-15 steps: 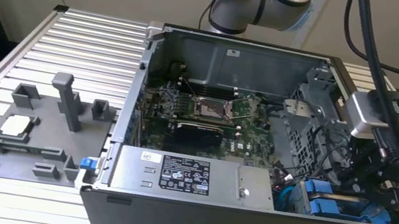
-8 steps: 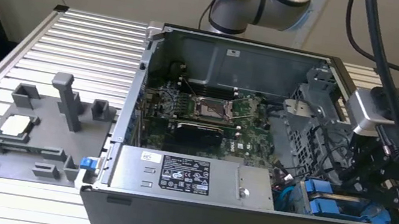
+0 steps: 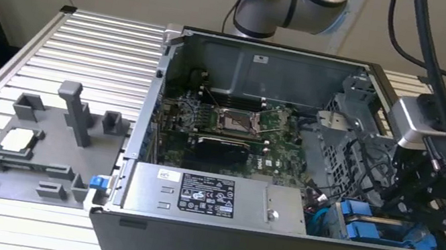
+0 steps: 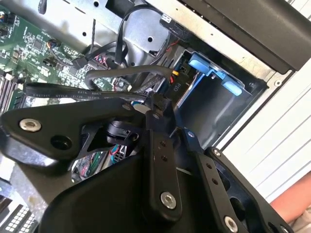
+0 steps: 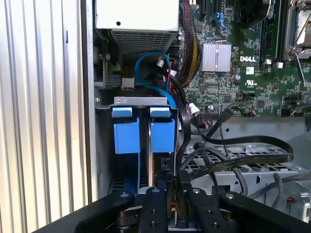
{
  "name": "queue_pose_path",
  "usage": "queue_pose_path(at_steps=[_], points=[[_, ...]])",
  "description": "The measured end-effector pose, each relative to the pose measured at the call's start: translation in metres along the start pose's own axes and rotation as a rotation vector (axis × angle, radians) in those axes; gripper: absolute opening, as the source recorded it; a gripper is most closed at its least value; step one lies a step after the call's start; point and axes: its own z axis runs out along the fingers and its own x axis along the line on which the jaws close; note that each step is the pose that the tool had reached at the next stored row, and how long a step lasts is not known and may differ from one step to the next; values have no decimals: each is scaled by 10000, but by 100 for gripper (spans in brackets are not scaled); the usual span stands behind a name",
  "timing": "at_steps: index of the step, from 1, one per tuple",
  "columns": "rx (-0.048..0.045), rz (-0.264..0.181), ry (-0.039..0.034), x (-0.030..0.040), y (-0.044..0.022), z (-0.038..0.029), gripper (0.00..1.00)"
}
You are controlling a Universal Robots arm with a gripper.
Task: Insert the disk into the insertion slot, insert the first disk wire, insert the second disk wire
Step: 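Insert the second disk wire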
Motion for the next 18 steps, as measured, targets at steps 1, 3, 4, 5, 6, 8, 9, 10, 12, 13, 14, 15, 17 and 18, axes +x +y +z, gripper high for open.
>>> queue_pose_path(at_steps=[1,3,4,5,6,8,9,10,12,13,14,15,17,18], points=[[0,0,-1,0,0,0,24],[1,0,1,0,0,2,24],[8,-2,0,0,0,6,24],[19,-3,1,0,2,9,24],[33,-3,1,1,6,12,24],[51,-7,2,2,17,16,22],[52,-6,2,2,24,16,16],[58,-7,2,2,33,17,16],[90,-10,3,1,58,18,16],[116,-12,1,2,69,19,16],[142,-14,1,2,77,19,16],[166,-17,0,3,81,19,16],[236,-25,0,2,96,18,16],[284,-29,-2,2,107,17,16]])
